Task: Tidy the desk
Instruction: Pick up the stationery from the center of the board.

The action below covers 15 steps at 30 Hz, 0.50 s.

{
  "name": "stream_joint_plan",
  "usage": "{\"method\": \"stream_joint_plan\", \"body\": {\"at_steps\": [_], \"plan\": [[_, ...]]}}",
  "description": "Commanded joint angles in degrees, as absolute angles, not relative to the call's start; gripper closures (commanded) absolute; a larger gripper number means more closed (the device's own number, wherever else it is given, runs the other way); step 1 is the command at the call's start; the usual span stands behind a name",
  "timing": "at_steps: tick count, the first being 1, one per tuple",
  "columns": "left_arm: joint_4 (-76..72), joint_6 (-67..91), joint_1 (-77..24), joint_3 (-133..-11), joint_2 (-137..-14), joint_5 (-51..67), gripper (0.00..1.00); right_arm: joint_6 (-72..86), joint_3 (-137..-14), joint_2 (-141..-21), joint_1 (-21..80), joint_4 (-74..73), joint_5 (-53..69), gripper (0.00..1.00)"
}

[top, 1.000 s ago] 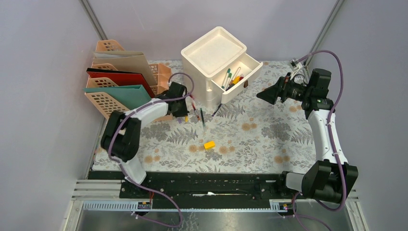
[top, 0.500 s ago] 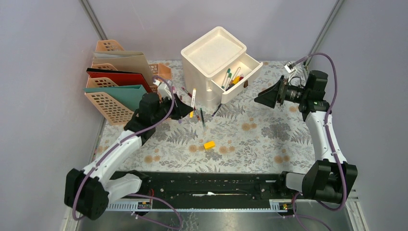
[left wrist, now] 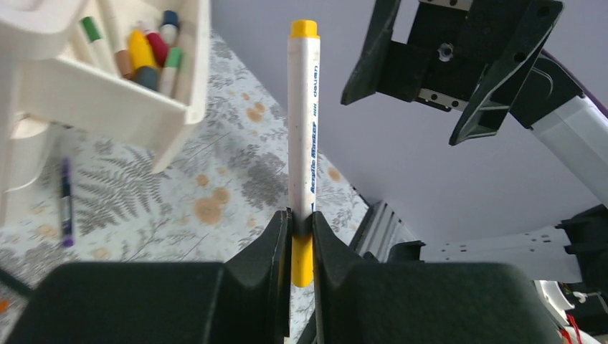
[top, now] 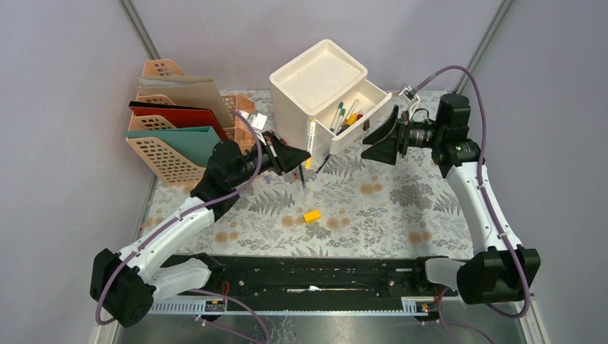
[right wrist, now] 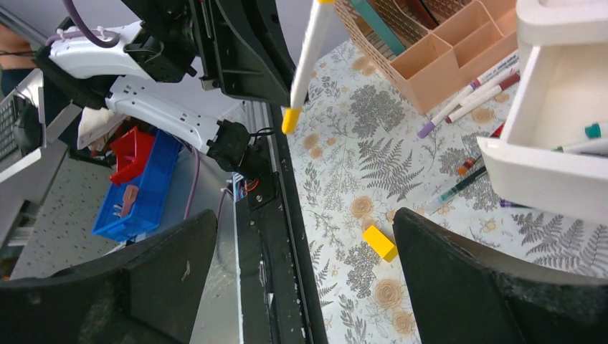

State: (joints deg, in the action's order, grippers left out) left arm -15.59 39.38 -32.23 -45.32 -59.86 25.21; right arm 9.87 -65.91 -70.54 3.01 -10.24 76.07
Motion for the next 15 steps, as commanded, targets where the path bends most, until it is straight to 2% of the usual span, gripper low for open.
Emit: {"method": "stream_joint_plan", "body": {"at_steps": [1, 8, 15], "plan": [[-23.62, 40.52, -36.29, -49.29, -62.21, 21.91, 1.0, 11.81, -70.94, -69.67, 4.96, -9.39, 75.52, 0.0], [-27.13, 40.12, -41.13, -52.43, -67.01, 17.86, 1.0, 30.87, -67.08, -69.65, 6.64, 11.07, 71.52, 0.01], [-28.84, 39.64, -43.68, -56.67, -71.88, 17.5, 1.0, 46.22, -62.4, -71.01, 8.18, 24.73, 68.34, 0.01]]}}
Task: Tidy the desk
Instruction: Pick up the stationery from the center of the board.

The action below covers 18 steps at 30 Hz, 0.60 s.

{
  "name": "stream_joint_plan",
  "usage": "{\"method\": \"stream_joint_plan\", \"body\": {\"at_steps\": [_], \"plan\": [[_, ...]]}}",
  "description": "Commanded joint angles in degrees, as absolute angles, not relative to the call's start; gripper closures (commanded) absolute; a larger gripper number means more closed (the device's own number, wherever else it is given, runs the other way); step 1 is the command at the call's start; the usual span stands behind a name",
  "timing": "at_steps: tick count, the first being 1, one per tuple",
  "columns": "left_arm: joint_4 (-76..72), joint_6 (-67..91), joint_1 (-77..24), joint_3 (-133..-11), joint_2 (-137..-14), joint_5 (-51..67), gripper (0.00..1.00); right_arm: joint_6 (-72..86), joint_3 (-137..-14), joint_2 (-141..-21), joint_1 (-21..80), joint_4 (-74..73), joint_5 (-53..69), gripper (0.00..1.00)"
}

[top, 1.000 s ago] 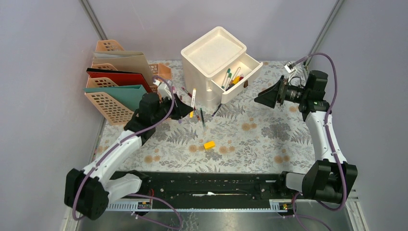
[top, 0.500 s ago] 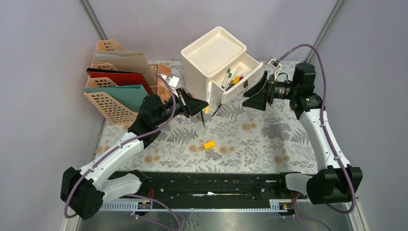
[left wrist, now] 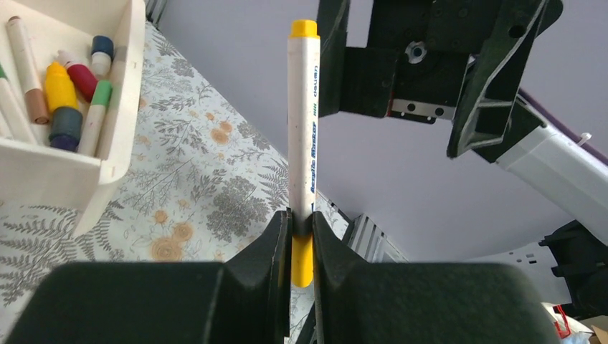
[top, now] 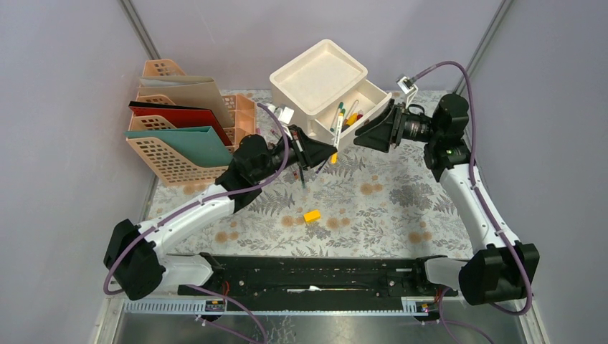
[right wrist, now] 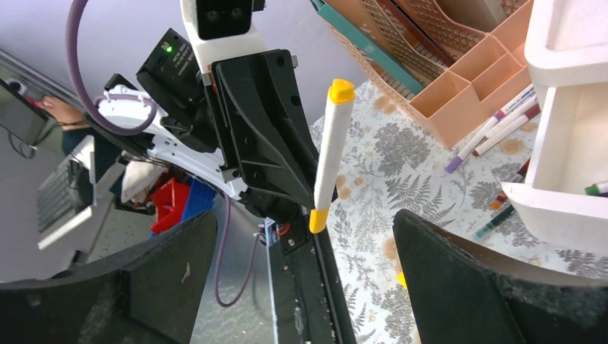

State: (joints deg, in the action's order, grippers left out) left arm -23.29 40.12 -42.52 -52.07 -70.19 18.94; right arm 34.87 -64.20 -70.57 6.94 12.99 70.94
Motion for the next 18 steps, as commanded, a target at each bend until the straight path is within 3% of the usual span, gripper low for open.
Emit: {"method": "stream_joint_plan", "body": {"at_steps": [1, 9, 14, 18], "plan": [[-29.03, 39.68, -44.12, -57.09, -72.41, 17.48, 1.0, 46.58, -62.15, -71.16, 8.44, 25.3, 68.03, 0.01], [-30.75, 40.91, -46.08, -58.24, -75.06, 16.36, 1.0, 45.1, -62.74, -72.13, 10.17, 22.4, 65.13, 0.1], [-30.59, 41.33, -46.49, -58.88, -76.03, 16.43, 1.0, 42.92, -63.52, -72.79, 11.3, 19.93, 64.48, 0.29], [-30.37, 41.89, -46.55, -58.73, -76.46, 16.11, 1.0, 41.49, -63.84, -73.08, 12.1, 18.86, 64.34, 0.54]]}}
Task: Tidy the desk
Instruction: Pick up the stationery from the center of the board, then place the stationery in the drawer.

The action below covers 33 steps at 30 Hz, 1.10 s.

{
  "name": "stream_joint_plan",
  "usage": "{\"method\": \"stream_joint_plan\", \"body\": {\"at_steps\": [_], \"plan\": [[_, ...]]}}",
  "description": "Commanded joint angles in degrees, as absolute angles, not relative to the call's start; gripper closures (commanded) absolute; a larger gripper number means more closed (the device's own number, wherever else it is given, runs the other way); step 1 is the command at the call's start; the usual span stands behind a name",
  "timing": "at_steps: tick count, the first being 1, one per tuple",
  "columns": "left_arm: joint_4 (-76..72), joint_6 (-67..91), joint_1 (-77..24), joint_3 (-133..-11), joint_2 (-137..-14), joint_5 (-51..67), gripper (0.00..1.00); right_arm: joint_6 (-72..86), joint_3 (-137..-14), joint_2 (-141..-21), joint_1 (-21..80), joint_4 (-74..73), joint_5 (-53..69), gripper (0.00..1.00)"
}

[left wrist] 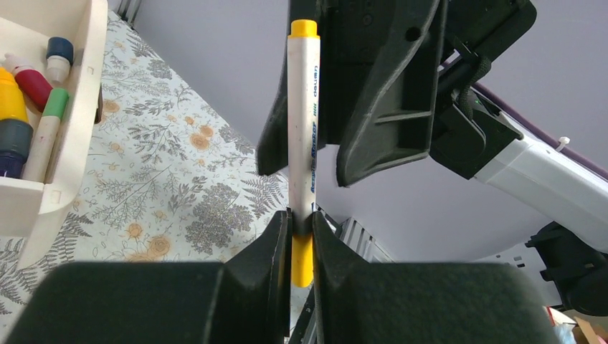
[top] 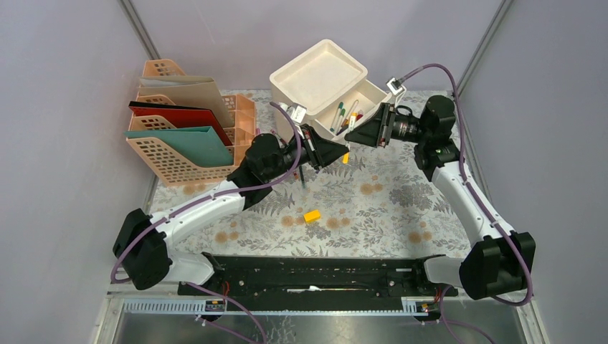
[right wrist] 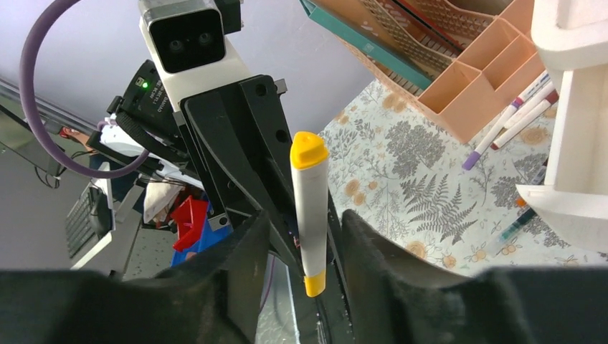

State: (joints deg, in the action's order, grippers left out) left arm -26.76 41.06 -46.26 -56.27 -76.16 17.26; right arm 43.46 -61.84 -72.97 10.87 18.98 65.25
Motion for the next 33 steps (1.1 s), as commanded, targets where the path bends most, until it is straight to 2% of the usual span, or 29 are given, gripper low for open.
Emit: {"method": "stream_joint_plan", "body": {"at_steps": [1, 4, 6, 7, 10, 16, 19, 21, 24, 33], "plan": [[-30.28, 41.92, -46.57, -58.65, -76.44, 15.89, 1.0, 41.1, -64.08, -73.12, 12.19, 18.44, 64.29, 0.64], [-29.47, 42.03, -46.62, -58.7, -76.44, 15.07, 1.0, 39.45, -64.86, -73.36, 12.45, 16.81, 64.16, 0.89], [-28.39, 42.06, -46.58, -58.79, -76.48, 14.8, 0.96, 38.93, -65.24, -73.54, 12.47, 16.39, 64.23, 0.99], [-27.36, 42.12, -46.58, -58.86, -76.35, 14.47, 0.88, 38.62, -65.42, -73.56, 12.44, 16.17, 64.18, 1.0], [-24.72, 41.05, -46.5, -58.46, -74.86, 13.1, 0.71, 37.78, -66.19, -73.89, 12.48, 15.15, 63.76, 1.0], [-17.59, 37.76, -44.66, -55.26, -68.35, 8.06, 0.21, 35.64, -69.03, -75.6, 12.36, 12.02, 61.28, 1.0], [-13.01, 36.96, -41.45, -53.2, -65.3, 7.99, 0.05, 32.23, -72.14, -77.13, 12.33, 6.27, 57.19, 1.0], [-10.24, 37.32, -38.59, -51.73, -63.65, 8.73, 0.01, 29.82, -74.48, -78.46, 12.38, 2.44, 53.71, 1.0], [-6.47, 37.87, -34.7, -50.17, -61.7, 9.18, 0.01, 28.16, -77.64, -80.49, 12.39, -2.08, 48.31, 1.0], [6.0, 40.22, -28.37, -47.63, -59.48, 0.27, 0.01, 31.52, -83.52, -85.7, 12.47, -8.67, 29.45, 1.0]]}}
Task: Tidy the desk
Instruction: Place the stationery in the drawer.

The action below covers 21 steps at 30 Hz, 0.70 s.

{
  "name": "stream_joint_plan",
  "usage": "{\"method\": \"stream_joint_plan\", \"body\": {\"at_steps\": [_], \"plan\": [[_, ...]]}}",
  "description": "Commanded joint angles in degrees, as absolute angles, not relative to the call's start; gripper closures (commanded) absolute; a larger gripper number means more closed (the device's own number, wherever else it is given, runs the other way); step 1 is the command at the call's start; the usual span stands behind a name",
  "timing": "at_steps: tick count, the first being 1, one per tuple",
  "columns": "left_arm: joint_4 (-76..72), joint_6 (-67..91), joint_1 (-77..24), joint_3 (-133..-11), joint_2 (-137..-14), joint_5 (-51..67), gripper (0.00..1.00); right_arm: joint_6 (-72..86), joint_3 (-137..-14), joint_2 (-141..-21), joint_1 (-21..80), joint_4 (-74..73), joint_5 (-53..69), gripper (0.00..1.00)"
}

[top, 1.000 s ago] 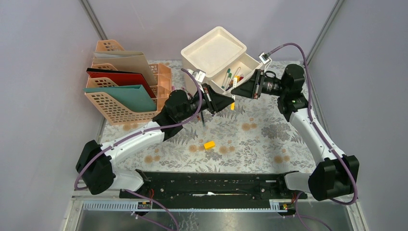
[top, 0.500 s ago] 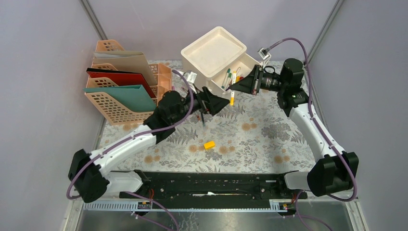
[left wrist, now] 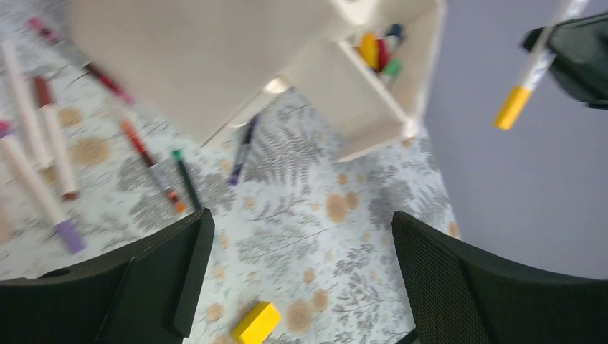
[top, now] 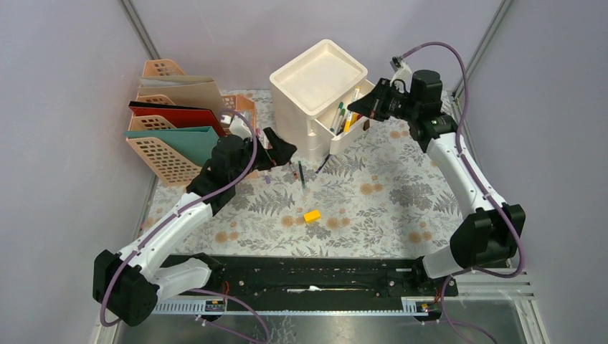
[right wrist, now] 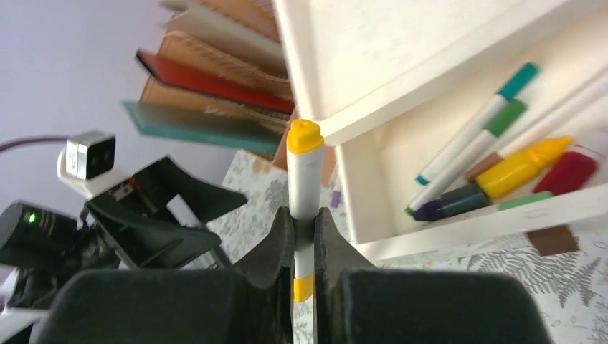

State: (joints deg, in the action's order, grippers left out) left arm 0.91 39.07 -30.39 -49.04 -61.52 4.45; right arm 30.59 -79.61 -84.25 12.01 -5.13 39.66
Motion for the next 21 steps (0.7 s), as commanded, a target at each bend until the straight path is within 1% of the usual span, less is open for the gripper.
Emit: {"method": "stream_joint_plan", "body": {"at_steps": [1, 6, 10, 12, 14, 16, 18, 20, 21], "plan": [[6.53, 40.89, -27.96, -47.23, -59.36, -0.6, 0.01, 31.91, -83.91, -86.27, 12.46, -9.14, 28.09, 1.0], [11.64, 45.28, -26.41, -46.12, -59.45, -7.75, 0.01, 32.53, -87.28, -89.58, 12.44, -13.21, 22.07, 1.0], [13.7, 46.39, -25.4, -45.44, -59.69, -8.38, 0.01, 32.13, -89.02, -91.89, 12.48, -14.06, 20.29, 0.99], [13.79, 46.82, -24.93, -44.87, -60.01, -7.59, 0.01, 31.87, -90.09, -93.32, 12.48, -14.69, 19.98, 0.91], [14.03, 47.17, -24.42, -44.49, -60.34, -6.73, 0.01, 31.36, -91.14, -94.7, 12.49, -15.09, 20.1, 0.76], [14.55, 47.19, -24.07, -44.53, -60.8, -5.68, 0.01, 30.71, -91.92, -95.78, 12.41, -15.16, 20.74, 0.59], [14.99, 46.1, -23.82, -44.6, -60.98, -4.74, 0.01, 29.55, -92.46, -96.01, 12.47, -15.03, 21.39, 0.45], [15.54, 44.85, -23.73, -44.5, -60.88, -4.11, 0.01, 28.32, -93.02, -95.71, 12.48, -14.93, 21.51, 0.36], [15.62, 44.3, -23.72, -44.38, -60.72, -3.84, 0.01, 27.73, -93.19, -95.37, 12.44, -14.75, 21.66, 0.33]]}}
